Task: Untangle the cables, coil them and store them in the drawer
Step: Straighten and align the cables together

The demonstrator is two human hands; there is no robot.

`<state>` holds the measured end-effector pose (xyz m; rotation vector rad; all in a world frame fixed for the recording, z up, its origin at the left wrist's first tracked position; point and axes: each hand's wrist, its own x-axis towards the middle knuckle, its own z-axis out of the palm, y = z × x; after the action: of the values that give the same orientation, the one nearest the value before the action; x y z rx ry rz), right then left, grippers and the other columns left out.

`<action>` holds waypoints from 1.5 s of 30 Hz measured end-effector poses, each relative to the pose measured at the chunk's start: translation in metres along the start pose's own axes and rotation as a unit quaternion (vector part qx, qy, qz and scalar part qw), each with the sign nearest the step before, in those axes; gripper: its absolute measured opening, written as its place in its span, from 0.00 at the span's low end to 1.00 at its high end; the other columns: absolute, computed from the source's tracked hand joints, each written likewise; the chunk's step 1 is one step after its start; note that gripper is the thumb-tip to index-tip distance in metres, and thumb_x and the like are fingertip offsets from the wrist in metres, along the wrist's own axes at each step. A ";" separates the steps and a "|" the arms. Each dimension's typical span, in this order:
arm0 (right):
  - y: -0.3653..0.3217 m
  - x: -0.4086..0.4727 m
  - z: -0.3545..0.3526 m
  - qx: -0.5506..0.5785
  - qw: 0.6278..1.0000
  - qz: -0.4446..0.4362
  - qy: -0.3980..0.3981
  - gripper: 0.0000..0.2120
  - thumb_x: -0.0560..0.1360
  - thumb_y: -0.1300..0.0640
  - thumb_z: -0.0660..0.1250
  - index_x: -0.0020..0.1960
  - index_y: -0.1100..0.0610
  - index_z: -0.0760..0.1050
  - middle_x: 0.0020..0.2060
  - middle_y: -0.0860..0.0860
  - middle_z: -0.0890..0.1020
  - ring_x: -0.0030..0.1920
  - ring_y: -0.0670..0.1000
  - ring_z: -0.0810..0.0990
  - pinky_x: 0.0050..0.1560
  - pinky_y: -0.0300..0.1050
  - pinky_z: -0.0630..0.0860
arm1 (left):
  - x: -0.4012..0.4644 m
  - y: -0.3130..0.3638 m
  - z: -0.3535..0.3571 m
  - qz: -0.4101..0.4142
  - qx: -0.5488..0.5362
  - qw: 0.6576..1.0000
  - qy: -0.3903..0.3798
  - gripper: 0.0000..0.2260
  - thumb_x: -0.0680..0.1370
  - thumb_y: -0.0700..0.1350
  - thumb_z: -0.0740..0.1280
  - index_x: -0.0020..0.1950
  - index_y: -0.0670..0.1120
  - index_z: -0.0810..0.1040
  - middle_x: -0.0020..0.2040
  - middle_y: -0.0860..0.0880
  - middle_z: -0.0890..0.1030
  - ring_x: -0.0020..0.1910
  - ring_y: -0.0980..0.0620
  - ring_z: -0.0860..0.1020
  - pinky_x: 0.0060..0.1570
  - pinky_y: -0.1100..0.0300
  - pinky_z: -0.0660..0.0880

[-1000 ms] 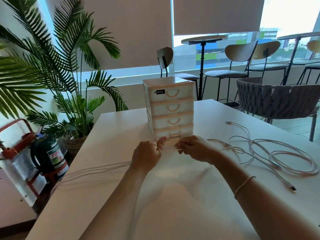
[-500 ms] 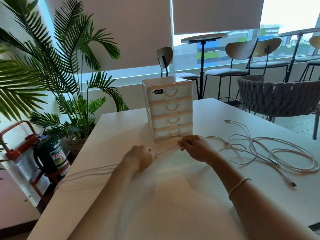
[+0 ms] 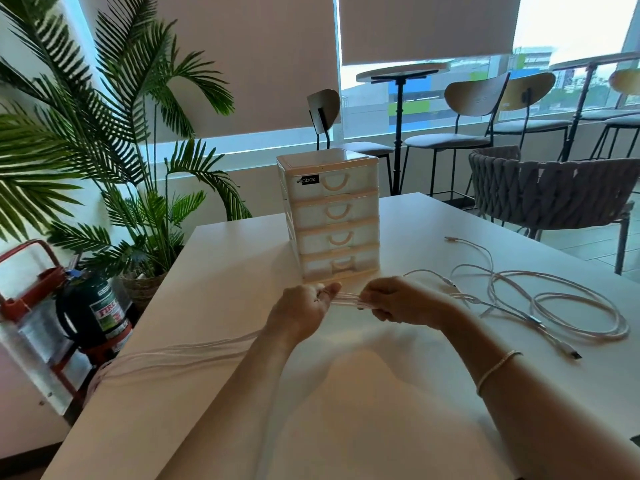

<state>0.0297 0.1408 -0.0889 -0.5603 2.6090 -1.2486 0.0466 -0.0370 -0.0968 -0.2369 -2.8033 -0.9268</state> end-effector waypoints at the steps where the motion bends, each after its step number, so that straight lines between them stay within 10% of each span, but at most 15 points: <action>1: 0.002 0.000 -0.003 -0.039 0.999 -0.003 0.027 0.14 0.80 0.57 0.57 0.35 0.52 0.70 0.27 0.47 0.71 0.26 0.44 0.65 0.26 0.32 0.61 | 0.001 0.000 0.002 0.007 -0.008 1.000 -0.014 0.19 0.79 0.57 0.57 0.46 0.44 0.79 0.36 0.46 0.78 0.42 0.44 0.77 0.42 0.59 0.69; 5: 0.005 0.005 -0.001 -0.097 0.989 -0.008 0.108 0.17 0.79 0.55 0.57 0.31 0.49 0.68 0.28 0.46 0.70 0.30 0.47 0.69 0.30 0.35 0.63 | 0.002 0.006 0.008 0.032 -0.028 0.999 0.000 0.16 0.79 0.54 0.58 0.38 0.48 0.77 0.31 0.47 0.76 0.35 0.47 0.74 0.38 0.63 0.65; 15: -0.006 -0.005 0.001 -0.078 0.997 -0.006 -0.013 0.13 0.79 0.54 0.59 0.36 0.51 0.73 0.28 0.46 0.70 0.28 0.43 0.67 0.28 0.30 0.64 | 0.011 -0.010 0.008 0.027 0.008 0.989 0.143 0.18 0.80 0.53 0.59 0.51 0.41 0.81 0.45 0.38 0.83 0.49 0.40 0.80 0.46 0.54 0.73; 25: 0.028 -0.008 -0.072 -0.218 0.963 0.062 0.144 0.13 0.75 0.62 0.59 0.33 0.55 0.72 0.23 0.45 0.76 0.26 0.41 0.73 0.29 0.30 0.68 | 0.008 -0.009 0.003 0.027 -0.012 0.985 0.172 0.18 0.80 0.51 0.59 0.47 0.36 0.79 0.42 0.34 0.81 0.46 0.36 0.78 0.42 0.55 0.71; 34: 0.049 -0.008 -0.093 -0.407 0.848 0.166 0.297 0.10 0.77 0.55 0.60 0.56 0.51 0.77 0.55 0.57 0.76 0.57 0.57 0.69 0.59 0.53 0.64 | 0.009 -0.010 0.002 0.026 -0.011 0.977 0.209 0.18 0.80 0.50 0.59 0.50 0.36 0.79 0.45 0.34 0.81 0.48 0.35 0.78 0.45 0.52 0.72; 38: 0.042 -0.005 -0.094 -0.348 0.807 0.188 0.439 0.16 0.75 0.50 0.65 0.54 0.61 0.77 0.51 0.63 0.77 0.55 0.62 0.72 0.54 0.52 0.69 | 0.013 -0.018 0.001 0.012 -0.010 0.975 0.220 0.18 0.80 0.51 0.58 0.53 0.39 0.80 0.47 0.35 0.82 0.50 0.36 0.79 0.47 0.50 0.74; 42: 0.025 -0.001 -0.097 -0.090 0.872 0.156 0.455 0.23 0.75 0.42 0.62 0.48 0.64 0.79 0.42 0.62 0.82 0.46 0.62 0.81 0.45 0.49 0.75 | 0.013 -0.023 0.003 0.003 -0.019 0.977 0.213 0.18 0.80 0.52 0.59 0.51 0.39 0.81 0.45 0.36 0.82 0.49 0.37 0.79 0.47 0.50 0.75; 45: 0.016 0.000 -0.099 -0.040 0.882 0.108 0.456 0.19 0.74 0.46 0.66 0.51 0.63 0.79 0.50 0.62 0.81 0.54 0.60 0.78 0.56 0.51 0.73 | 0.012 -0.023 0.005 0.004 -0.017 0.979 0.205 0.18 0.80 0.52 0.59 0.49 0.39 0.81 0.44 0.37 0.82 0.48 0.37 0.79 0.46 0.51 0.75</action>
<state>-0.0071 0.2201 -0.0391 0.4493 3.3161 -1.5923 0.0296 -0.0510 -0.1109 -0.0520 -2.4085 -0.9046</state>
